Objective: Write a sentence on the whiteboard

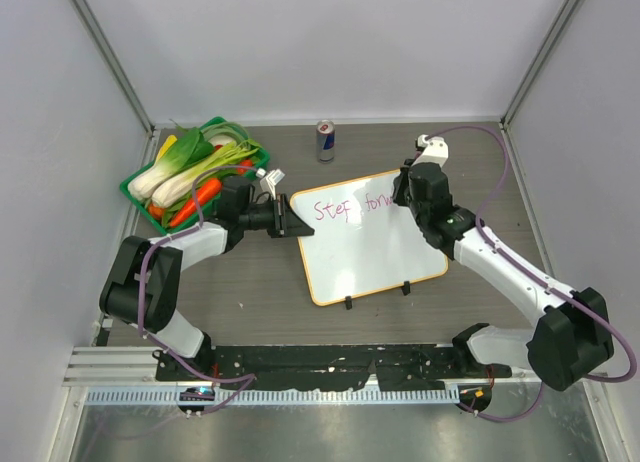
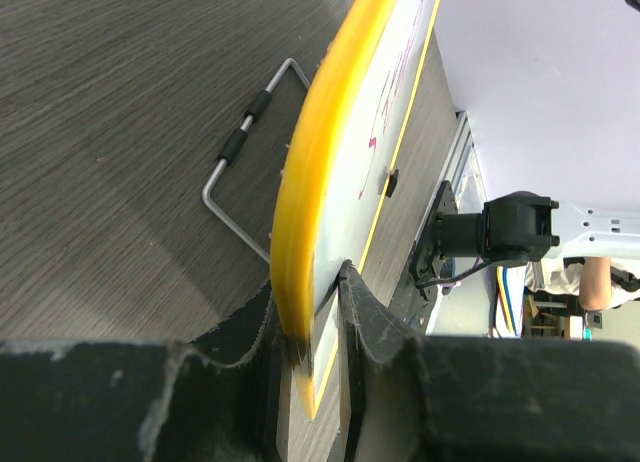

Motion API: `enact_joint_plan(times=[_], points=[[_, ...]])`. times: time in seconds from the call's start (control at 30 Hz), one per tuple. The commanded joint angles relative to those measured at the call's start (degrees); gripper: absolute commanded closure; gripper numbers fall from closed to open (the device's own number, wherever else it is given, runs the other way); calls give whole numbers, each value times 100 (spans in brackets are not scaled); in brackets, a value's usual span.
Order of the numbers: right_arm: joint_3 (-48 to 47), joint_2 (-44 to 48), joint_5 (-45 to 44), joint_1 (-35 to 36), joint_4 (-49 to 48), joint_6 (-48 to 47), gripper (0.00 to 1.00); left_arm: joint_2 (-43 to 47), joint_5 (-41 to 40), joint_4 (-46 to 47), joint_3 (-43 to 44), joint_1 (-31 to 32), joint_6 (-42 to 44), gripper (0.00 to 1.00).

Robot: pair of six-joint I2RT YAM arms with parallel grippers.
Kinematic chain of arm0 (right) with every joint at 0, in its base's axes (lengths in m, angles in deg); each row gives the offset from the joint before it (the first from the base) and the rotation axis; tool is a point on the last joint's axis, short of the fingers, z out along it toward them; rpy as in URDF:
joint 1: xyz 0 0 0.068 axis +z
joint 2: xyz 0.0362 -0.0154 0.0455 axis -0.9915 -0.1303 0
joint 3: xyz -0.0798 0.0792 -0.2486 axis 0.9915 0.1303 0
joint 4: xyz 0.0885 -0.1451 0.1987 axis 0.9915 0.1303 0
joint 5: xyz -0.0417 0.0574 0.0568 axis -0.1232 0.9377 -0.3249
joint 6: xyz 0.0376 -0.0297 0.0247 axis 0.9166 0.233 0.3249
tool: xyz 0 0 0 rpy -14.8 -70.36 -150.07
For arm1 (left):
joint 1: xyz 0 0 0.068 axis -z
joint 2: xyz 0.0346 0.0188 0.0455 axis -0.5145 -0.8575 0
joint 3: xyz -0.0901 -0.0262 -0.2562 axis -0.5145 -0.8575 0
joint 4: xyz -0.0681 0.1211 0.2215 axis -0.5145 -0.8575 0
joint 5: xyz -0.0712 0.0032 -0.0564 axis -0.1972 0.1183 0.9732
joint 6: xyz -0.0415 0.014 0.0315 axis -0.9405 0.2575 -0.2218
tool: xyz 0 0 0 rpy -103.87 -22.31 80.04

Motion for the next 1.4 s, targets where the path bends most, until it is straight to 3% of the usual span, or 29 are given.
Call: enact_joint_plan(times=[0.0, 0.53, 1.37], points=[[-314, -159, -119, -39, -127, -50, 99, -56, -596, -600, -167, 229, 668, 100], [-226, 456, -12, -65, -48, 38, 99, -73, -605, -582, -176, 229, 668, 100], [55, 122, 347, -285, -328, 90, 98, -91, -623, -626, -167, 264, 686, 100]])
